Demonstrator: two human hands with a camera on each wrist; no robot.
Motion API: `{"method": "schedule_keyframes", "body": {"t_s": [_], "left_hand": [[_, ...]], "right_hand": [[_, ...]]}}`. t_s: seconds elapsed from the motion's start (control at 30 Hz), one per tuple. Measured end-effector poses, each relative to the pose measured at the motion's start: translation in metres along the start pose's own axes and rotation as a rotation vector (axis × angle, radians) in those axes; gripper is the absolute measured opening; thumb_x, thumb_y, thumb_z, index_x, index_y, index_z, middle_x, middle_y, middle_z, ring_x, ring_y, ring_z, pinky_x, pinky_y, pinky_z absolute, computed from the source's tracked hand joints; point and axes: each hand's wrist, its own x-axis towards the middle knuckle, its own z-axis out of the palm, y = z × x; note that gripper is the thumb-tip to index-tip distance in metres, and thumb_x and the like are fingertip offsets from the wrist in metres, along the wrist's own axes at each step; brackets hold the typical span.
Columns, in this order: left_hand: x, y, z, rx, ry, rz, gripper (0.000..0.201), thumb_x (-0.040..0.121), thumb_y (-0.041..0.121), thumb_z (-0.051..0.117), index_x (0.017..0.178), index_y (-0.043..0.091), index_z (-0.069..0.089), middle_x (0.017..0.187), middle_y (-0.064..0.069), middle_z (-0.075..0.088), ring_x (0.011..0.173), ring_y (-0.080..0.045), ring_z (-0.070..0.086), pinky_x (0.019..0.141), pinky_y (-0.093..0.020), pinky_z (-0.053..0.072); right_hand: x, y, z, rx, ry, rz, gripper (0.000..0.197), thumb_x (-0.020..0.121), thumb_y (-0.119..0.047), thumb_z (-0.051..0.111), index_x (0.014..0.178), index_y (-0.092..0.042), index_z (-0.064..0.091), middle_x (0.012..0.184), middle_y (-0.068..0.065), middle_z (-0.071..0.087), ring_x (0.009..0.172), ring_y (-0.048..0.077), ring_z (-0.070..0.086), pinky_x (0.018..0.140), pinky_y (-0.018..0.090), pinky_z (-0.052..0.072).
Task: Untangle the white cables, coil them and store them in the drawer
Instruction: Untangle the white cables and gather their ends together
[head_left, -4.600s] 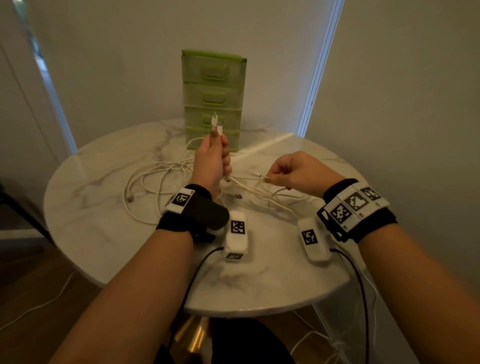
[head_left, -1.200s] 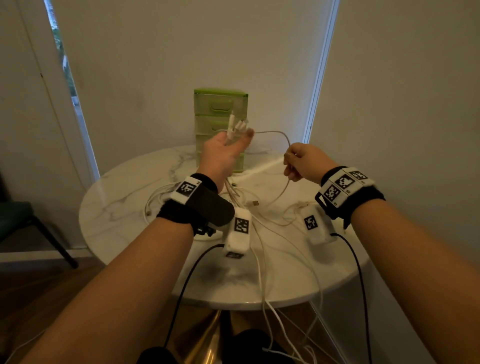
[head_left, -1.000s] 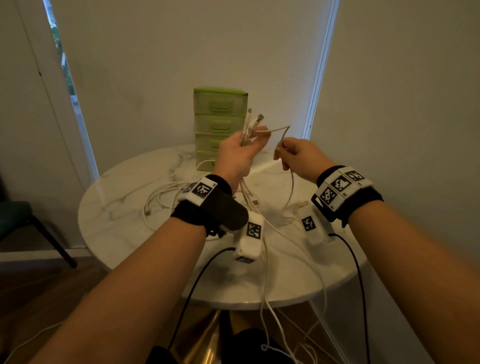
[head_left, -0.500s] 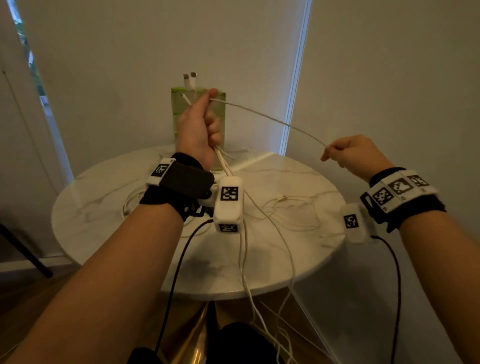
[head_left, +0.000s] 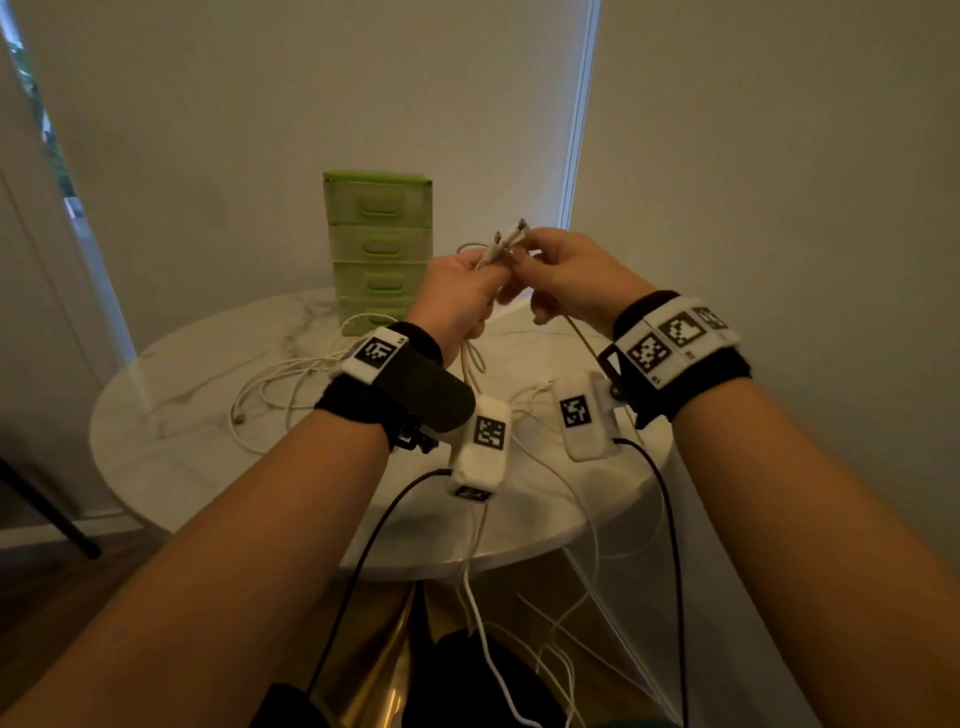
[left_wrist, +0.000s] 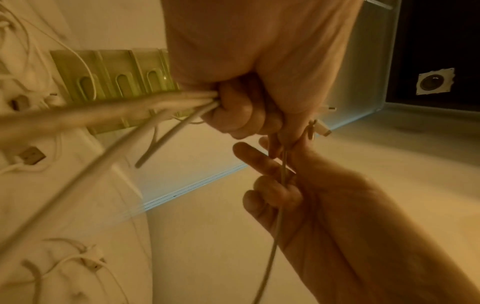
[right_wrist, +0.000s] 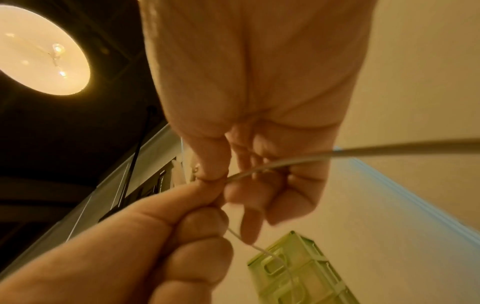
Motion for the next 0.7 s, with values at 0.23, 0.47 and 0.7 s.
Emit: {"method": "schedule_keyframes", "body": {"t_s": [0.23, 0.47, 0.7], "left_hand": [[0.004, 0.003, -0.026, -0.093, 0.088, 0.016, 0.031, 0.09, 0.046, 0.055, 0.077, 0.018, 0.057, 0.045, 0.011, 0.03, 0.037, -0.004, 0.024, 0.035, -0.016, 0.019], [0.006, 0.018, -0.017, -0.28, -0.161, -0.034, 0.044, 0.097, 0.051, 0.035, 0.061, 0.025, 0.032, 0.046, 0.011, 0.022, 0.037, -0.003, 0.016, 0.033, -0.013, 0.014], [0.0, 0.01, -0.011, -0.255, -0.159, -0.015, 0.047, 0.097, 0.051, 0.035, 0.059, 0.024, 0.029, 0.047, 0.009, 0.022, 0.037, -0.004, 0.015, 0.032, -0.015, 0.012]], "right_hand": [[-0.008, 0.02, -0.012, -0.303, -0.18, 0.293, 0.016, 0.084, -0.003, 0.054, 0.092, 0.0, 0.068, 0.073, 0.013, 0.066, 0.065, 0.021, 0.057, 0.069, 0.033, 0.05], [-0.008, 0.008, 0.011, 0.026, -0.043, 0.092, 0.062, 0.076, 0.018, 0.036, 0.133, -0.006, 0.045, 0.128, 0.012, 0.053, 0.117, 0.022, 0.05, 0.083, 0.034, 0.051], [-0.015, 0.009, 0.054, 0.54, -0.191, 0.149, 0.034, 0.082, 0.017, 0.038, 0.104, -0.01, 0.039, 0.074, 0.012, 0.051, 0.056, 0.024, 0.051, 0.055, 0.033, 0.043]]}}
